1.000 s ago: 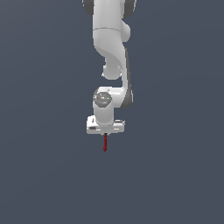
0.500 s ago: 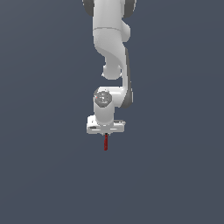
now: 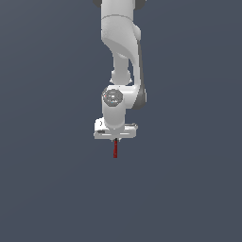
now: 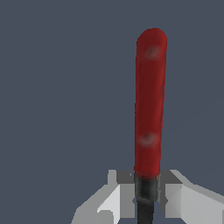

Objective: Pick up the object and move it to a goal position.

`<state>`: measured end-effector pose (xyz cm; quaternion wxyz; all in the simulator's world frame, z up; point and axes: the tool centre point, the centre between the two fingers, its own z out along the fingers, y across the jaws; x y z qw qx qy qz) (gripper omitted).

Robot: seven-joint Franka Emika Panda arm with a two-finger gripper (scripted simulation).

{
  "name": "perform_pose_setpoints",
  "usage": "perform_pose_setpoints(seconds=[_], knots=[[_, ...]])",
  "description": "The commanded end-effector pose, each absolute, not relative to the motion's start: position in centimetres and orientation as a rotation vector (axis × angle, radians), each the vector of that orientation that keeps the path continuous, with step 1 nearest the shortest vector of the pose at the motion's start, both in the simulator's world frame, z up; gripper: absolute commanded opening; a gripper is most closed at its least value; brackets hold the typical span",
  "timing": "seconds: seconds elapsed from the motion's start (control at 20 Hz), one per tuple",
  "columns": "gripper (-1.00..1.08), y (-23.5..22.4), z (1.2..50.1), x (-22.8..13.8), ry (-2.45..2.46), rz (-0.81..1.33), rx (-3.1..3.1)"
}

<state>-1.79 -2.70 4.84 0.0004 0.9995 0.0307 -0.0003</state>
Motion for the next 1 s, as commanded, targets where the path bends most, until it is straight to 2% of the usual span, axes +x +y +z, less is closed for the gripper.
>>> perform_pose_setpoints(seconds=[0.0,0.6,0.95], knots=[[-1.00,-2.3,6.5,-2.2,0.098,0.001,3.140],[-1.00,-0.2,17.6,-4.7,0.099,0.000,3.139],[-1.00,0.7,22.3,-5.6,0.100,0.000,3.139]])
